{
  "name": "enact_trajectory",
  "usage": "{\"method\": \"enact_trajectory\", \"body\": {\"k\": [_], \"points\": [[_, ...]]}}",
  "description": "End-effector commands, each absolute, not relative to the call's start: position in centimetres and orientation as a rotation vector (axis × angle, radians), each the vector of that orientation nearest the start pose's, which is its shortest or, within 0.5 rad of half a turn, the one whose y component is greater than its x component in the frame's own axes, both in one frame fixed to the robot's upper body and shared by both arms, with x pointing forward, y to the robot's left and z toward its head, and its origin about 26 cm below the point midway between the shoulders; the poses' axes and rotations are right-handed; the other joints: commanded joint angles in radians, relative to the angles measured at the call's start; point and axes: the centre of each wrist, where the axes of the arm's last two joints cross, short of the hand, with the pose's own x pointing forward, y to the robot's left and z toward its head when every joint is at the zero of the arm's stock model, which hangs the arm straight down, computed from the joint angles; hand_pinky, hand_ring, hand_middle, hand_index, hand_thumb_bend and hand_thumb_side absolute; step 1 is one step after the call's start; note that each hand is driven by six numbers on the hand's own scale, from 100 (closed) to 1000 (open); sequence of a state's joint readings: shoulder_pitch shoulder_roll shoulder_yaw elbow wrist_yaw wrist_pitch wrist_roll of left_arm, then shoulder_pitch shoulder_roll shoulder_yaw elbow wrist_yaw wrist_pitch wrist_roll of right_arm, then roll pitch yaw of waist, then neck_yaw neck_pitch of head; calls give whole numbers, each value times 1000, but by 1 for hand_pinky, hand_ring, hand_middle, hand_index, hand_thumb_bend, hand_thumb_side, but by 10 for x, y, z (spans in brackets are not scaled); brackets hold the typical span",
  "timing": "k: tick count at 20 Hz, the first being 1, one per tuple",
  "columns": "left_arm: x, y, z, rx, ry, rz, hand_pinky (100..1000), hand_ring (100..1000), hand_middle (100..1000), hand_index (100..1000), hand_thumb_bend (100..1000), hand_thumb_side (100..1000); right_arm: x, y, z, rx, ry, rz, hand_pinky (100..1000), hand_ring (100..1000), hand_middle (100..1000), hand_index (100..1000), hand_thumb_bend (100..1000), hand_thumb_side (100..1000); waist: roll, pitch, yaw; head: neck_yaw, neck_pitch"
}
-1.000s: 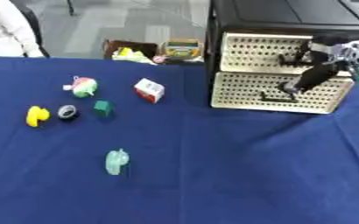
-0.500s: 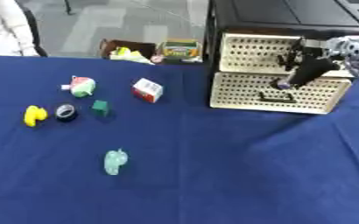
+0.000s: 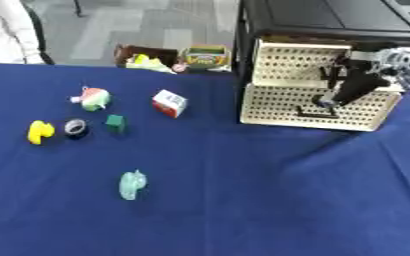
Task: Pick up objects from table and place into drawer.
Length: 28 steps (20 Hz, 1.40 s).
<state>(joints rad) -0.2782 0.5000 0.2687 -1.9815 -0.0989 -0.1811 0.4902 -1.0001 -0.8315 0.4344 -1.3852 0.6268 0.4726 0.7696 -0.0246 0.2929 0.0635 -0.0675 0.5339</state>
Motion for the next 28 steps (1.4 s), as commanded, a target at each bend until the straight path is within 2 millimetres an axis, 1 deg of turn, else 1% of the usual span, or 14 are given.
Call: {"method": "enact_trajectory", "body": {"k": [1,4,7,9,10,11,14,16,17,19,20,22,25,28], "points": [[282,352,251,-1149,3348,-174,478,579,687,877,100,817,405,-287,331,-865,-892,1224,100,139,100,566,355,447,5,-18,-4,2,-10],[282,353,251,-1154,3347,-177,478,578,687,877,100,817,396,-289,331,-861,-902,1233,100,139,100,569,358,447,6,-17,-7,3,-10],[282,354,252,-1176,3338,-161,474,577,687,878,105,806,384,-289,331,-861,-918,1244,100,139,100,591,364,453,6,-17,-8,6,-9],[281,356,254,-1263,3314,-118,463,570,680,879,111,787,376,-289,332,-863,-926,1247,100,139,100,597,365,457,7,-20,-9,8,-7],[280,358,257,-1347,3295,-68,458,567,676,880,114,778,372,-289,333,-865,-930,1248,100,139,100,597,365,459,8,-21,-10,11,-5],[279,360,261,-1445,3267,-3,451,564,666,875,117,753,368,-288,333,-868,-934,1249,100,139,100,598,368,462,9,-23,-11,14,-3],[277,363,278,-1815,3080,317,447,569,654,858,113,680,359,-285,334,-875,-945,1252,100,139,100,597,370,468,12,-29,-17,25,3],[278,361,289,-1988,2952,530,448,574,647,852,100,673,355,-283,334,-877,-952,1256,100,139,100,596,371,472,13,-33,-23,30,5],[279,359,293,-2045,2901,623,448,577,645,850,100,693,353,-282,334,-879,-955,1258,100,139,100,595,371,473,13,-35,-26,31,6],[282,355,302,-2096,2823,799,457,586,652,855,100,712,349,-280,334,-881,-960,1266,100,139,100,594,371,475,12,-38,-32,35,8],[283,352,306,-2106,2787,876,463,593,659,861,100,736,347,-279,334,-881,-962,1270,100,139,100,594,370,475,11,-40,-35,37,9],[285,348,312,-2114,2730,1010,476,604,667,866,100,755,343,-277,332,-876,-964,1279,100,139,100,593,371,475,11,-42,-39,40,11],[286,341,316,-2107,2668,1152,489,615,675,871,100,771,338,-277,329,-863,-961,1285,100,139,100,592,371,473,11,-44,-43,43,11],[285,336,318,-2090,2641,1220,492,617,677,872,100,776,333,-276,326,-850,-961,1287,100,139,100,594,373,476,11,-44,-45,44,9]]}}
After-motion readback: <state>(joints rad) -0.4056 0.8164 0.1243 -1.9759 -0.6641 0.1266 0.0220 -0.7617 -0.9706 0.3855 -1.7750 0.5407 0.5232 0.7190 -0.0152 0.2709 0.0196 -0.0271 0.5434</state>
